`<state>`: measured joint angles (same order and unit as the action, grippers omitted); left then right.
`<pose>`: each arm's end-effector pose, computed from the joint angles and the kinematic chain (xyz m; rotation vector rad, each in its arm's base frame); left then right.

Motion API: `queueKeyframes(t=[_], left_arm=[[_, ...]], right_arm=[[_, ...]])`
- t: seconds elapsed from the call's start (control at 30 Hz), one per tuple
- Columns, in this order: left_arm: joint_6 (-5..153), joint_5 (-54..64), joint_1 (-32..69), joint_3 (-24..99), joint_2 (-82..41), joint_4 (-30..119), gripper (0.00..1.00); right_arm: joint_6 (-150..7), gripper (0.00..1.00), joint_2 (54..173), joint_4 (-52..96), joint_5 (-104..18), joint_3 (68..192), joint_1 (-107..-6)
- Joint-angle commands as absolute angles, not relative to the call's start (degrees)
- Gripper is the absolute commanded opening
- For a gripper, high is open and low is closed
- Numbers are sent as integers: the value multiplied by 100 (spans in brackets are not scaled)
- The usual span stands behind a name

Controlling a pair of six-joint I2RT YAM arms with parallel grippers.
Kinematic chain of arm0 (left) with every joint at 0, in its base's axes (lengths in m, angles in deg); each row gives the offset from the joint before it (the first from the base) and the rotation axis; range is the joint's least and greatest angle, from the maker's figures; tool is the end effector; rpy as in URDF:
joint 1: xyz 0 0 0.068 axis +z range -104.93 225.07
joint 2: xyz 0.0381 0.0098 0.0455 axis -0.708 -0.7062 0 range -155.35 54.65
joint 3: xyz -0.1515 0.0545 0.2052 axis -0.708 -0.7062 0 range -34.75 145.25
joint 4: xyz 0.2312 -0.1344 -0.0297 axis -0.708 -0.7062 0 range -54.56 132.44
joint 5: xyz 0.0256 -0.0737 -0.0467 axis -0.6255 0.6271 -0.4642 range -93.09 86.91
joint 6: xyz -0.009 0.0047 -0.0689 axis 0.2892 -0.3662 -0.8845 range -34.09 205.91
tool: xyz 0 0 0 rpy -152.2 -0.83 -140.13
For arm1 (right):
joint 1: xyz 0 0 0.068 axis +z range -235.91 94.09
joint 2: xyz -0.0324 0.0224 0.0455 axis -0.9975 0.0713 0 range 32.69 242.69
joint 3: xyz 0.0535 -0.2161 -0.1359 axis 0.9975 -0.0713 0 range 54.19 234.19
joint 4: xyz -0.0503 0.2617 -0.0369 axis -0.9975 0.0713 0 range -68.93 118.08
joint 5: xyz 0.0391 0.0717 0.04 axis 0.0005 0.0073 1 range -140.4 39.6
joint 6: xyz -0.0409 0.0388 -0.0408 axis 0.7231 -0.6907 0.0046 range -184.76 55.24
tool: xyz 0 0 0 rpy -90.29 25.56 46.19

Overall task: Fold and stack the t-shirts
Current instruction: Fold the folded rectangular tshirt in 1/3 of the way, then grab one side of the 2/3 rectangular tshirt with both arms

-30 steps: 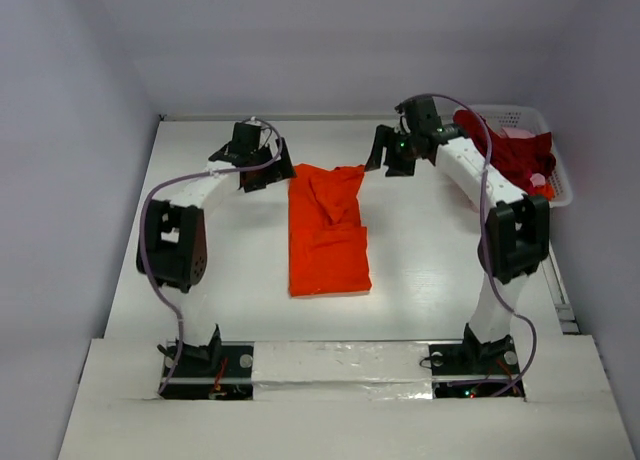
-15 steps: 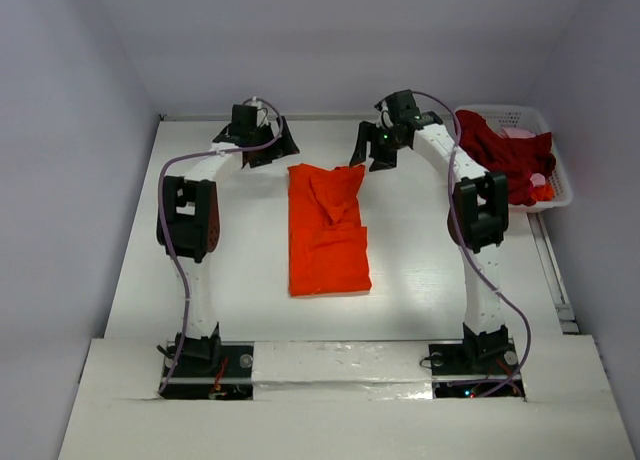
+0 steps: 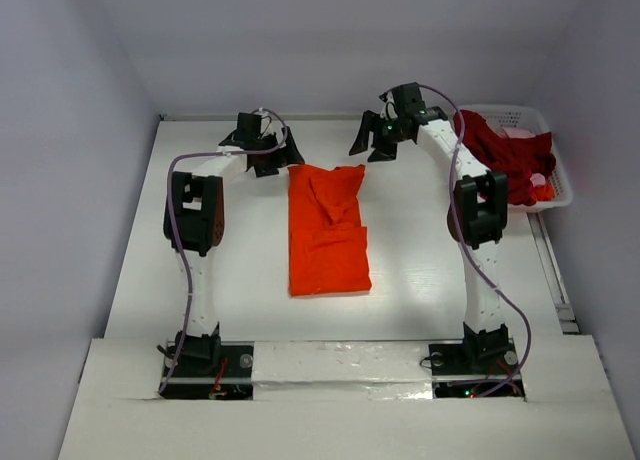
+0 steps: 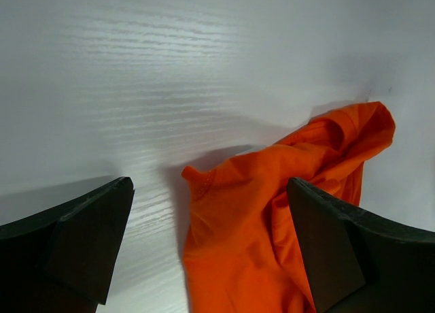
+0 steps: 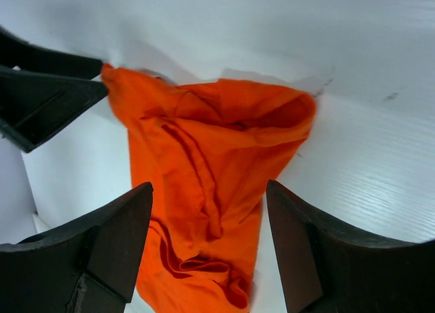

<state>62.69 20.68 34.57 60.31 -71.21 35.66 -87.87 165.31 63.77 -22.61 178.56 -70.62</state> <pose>0.5024 -0.1164 0.1627 -0.0176 2.2754 -0.7789 0.5020 0.1646 0.2254 -0.0487 2.5234 0.8807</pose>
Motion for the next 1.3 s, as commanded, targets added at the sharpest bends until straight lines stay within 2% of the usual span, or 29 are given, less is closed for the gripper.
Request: queueKeyframes(t=[0.0, 0.43, 0.87, 1.13, 1.27], left_arm=[[6341, 2021, 3452, 6429, -7129, 3349, 95], [6245, 2239, 3452, 6377, -7261, 3339, 96], [6227, 2310, 3452, 6166, -7200, 3418, 97], [6323, 2214, 3452, 6263, -7296, 3277, 97], [6306, 2222, 3400, 6272, -7296, 3295, 97]], right_arm=[[-8980, 73, 16594, 6317, -2535, 17786, -7115], [-9472, 72, 16400, 5562, -2466, 16819, -7115], [-9587, 72, 16479, 5069, -1929, 16800, -7115], [-9596, 72, 16523, 5588, -3227, 17081, -7115], [-9578, 72, 16576, 5693, -3370, 17161, -7115]])
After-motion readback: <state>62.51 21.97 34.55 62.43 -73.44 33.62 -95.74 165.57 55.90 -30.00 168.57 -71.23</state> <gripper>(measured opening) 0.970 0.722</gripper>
